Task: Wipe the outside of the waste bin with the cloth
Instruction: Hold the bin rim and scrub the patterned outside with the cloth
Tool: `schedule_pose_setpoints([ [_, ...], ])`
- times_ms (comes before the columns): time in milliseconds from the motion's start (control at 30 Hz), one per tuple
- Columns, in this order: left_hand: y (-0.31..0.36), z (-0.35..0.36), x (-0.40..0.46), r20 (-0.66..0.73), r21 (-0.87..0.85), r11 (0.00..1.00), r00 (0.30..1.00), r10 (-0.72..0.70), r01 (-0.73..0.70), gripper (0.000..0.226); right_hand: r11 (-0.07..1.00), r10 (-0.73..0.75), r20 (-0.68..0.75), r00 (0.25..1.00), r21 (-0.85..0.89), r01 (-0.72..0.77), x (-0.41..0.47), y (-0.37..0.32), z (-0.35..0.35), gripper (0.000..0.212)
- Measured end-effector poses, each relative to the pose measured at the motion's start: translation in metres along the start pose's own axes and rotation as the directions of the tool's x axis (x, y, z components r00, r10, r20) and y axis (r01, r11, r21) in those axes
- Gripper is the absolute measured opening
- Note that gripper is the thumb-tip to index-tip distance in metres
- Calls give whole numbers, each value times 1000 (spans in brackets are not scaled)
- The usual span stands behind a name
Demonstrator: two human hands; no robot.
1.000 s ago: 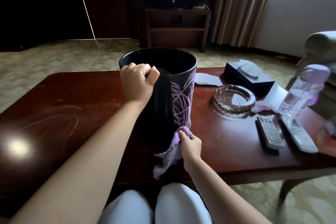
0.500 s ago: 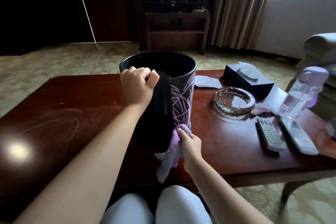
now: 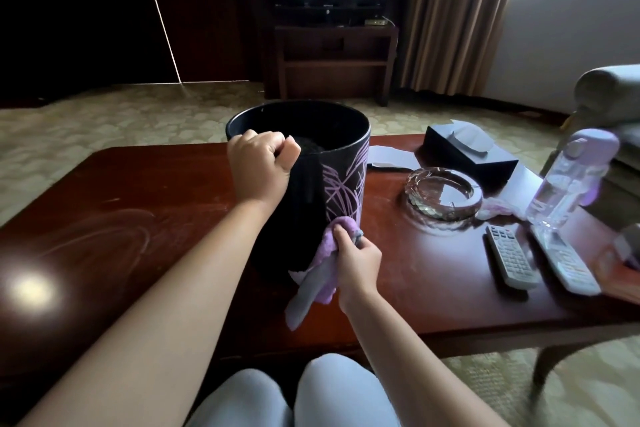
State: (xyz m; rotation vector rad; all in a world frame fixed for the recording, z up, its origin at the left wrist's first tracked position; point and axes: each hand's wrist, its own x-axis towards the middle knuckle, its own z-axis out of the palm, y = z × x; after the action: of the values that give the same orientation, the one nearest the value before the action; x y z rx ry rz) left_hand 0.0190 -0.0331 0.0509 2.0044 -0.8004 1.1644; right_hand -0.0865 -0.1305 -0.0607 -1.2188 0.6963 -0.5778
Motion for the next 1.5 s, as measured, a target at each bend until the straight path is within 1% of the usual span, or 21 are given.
schedule_pose_setpoints([
  [100,-1,-1,1,7,-1,1000,1000,-4,4,45,993,35,-40,999,-110,-40,-2,8,-3,29],
  [167,-1,-1,1,5,-3,1000,1000,-6,6,46,989,20,-30,999,-145,-24,-4,6,-4,28],
  [267,0,-1,0,5,2,1000,1000,-7,7,45,992,-91,7,996,-88,92,-6,-13,5,26],
  [333,0,0,0,11,-2,1000,1000,-5,5,44,993,-106,-6,994,-46,105,-8,-22,10,28],
  [400,0,-1,0,9,-5,1000,1000,-2,2,44,993,-92,-13,996,-74,91,-11,-20,11,30],
  [500,0,-2,1,11,-8,1000,1000,0,0,44,989,-17,-19,1000,-150,14,-15,-8,4,28],
  [567,1,-2,1,10,-9,1000,1000,0,0,44,985,11,-22,1000,-169,-14,-18,-9,4,26],
  [733,-1,-1,1,2,-10,1000,1000,1,-1,44,986,-122,-57,991,-121,115,-21,-43,16,32],
  [800,0,-1,2,-1,-9,1000,1000,4,-4,43,983,-98,-66,993,-162,86,-24,-44,16,33],
  [867,1,-2,2,0,-7,1000,1000,1,-1,43,973,-16,-70,997,-230,-1,-28,-37,11,35],
  [933,2,-3,3,6,-6,1000,1000,-6,6,42,968,39,-70,997,-245,-56,-31,-33,8,37],
  [1000,3,-4,2,15,-2,1000,1000,-14,14,41,971,11,-70,997,-237,-28,-31,-41,12,38],
  [1100,2,-3,1,21,9,1000,1000,-24,24,40,987,-66,-73,995,-154,54,-31,-65,21,40],
  [1167,2,-3,0,18,17,1000,1000,-19,19,40,993,-53,-83,995,-109,44,-31,-72,24,40],
  [1300,3,-5,2,28,21,999,999,-32,32,40,977,36,-85,996,-207,-53,-36,-56,20,37],
  [1367,4,-5,2,26,18,1000,999,-26,25,40,970,52,-82,995,-234,-69,-38,-52,19,36],
  [1433,4,-5,2,23,17,1000,1000,-19,18,39,977,28,-82,996,-209,-45,-39,-62,23,36],
  [1500,4,-4,1,16,18,1000,1000,-14,14,39,989,-38,-83,996,-144,26,-37,-79,30,39],
])
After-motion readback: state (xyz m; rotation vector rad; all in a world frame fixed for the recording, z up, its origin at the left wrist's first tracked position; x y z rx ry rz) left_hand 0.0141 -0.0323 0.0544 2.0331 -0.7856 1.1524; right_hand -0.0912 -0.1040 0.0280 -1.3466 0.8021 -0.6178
